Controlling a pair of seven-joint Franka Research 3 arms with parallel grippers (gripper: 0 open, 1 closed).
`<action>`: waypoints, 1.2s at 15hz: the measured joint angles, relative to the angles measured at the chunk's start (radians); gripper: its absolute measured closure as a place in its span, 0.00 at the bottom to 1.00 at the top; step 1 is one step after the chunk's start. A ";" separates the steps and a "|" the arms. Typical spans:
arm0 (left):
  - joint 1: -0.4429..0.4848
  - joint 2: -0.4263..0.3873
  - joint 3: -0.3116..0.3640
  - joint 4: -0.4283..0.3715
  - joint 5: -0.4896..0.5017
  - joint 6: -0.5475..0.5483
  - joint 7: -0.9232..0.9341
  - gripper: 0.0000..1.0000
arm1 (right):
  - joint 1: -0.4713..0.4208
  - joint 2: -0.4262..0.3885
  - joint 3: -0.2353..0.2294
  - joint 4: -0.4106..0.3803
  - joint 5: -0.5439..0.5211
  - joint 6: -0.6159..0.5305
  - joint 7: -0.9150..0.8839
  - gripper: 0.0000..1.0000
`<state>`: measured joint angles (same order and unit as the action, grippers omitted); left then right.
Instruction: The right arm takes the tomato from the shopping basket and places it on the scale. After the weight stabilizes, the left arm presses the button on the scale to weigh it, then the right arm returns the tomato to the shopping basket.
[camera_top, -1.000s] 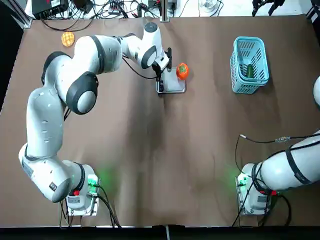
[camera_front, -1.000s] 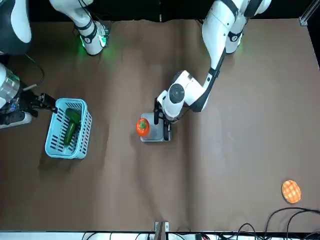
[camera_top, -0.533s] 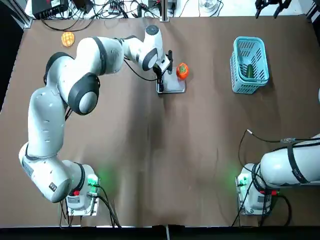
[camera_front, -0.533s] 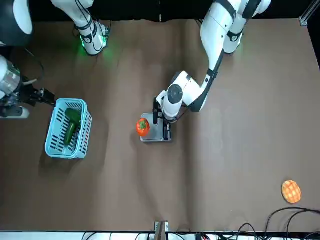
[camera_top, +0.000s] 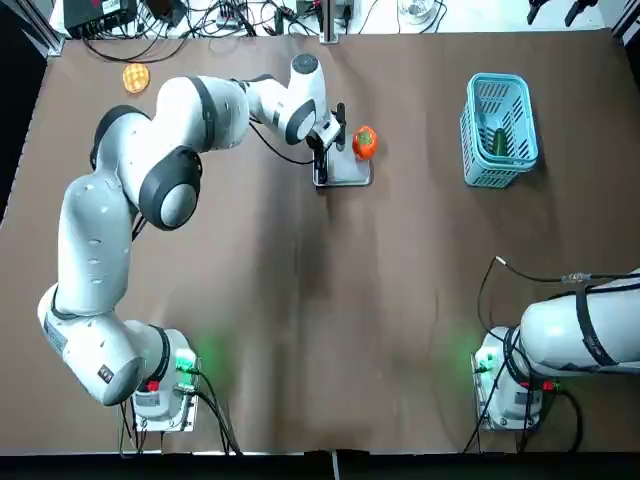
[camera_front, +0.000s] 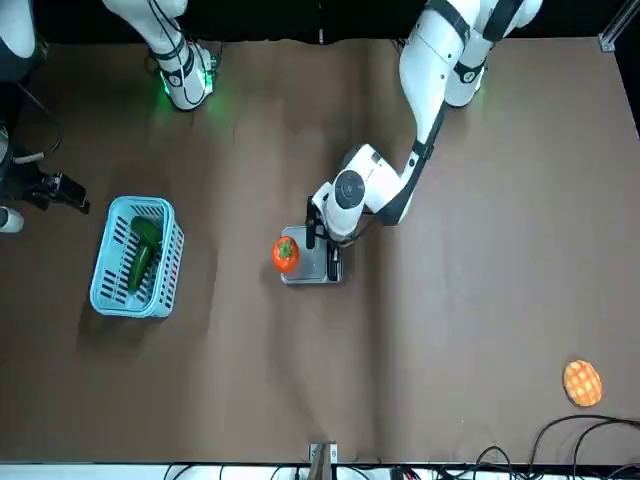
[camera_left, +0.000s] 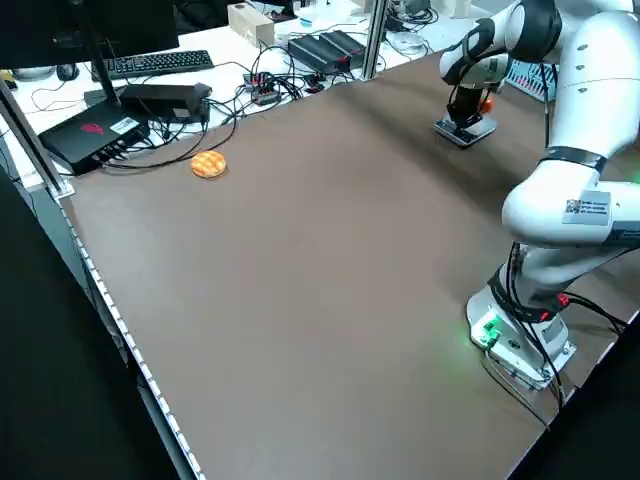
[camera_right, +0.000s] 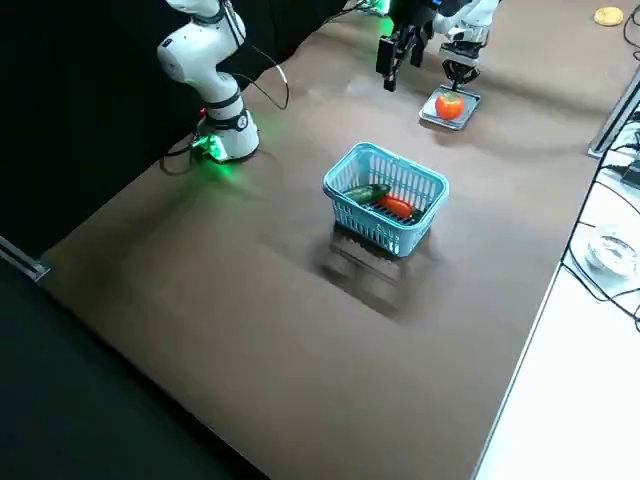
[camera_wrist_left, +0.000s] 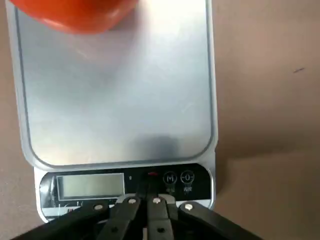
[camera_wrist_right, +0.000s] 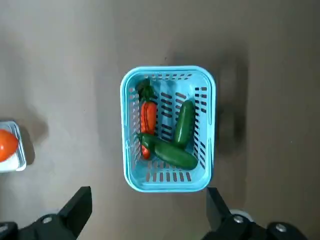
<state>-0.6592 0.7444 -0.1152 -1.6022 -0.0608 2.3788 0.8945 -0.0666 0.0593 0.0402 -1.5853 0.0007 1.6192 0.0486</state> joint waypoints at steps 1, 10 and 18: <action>0.000 0.000 0.000 0.000 0.000 0.000 0.000 0.99 | 0.000 0.000 0.000 0.000 0.000 -0.011 -0.011 0.00; -0.007 0.001 0.005 0.001 0.003 0.002 0.000 0.99 | -0.001 0.000 0.010 0.006 0.000 -0.068 -0.052 0.00; 0.009 -0.042 0.007 0.038 0.003 -0.012 0.000 0.99 | -0.003 0.000 0.009 0.006 0.000 -0.069 -0.053 0.00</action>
<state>-0.6498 0.7021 -0.1083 -1.5643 -0.0580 2.3664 0.8942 -0.0700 0.0592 0.0492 -1.5790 0.0003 1.5507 -0.0048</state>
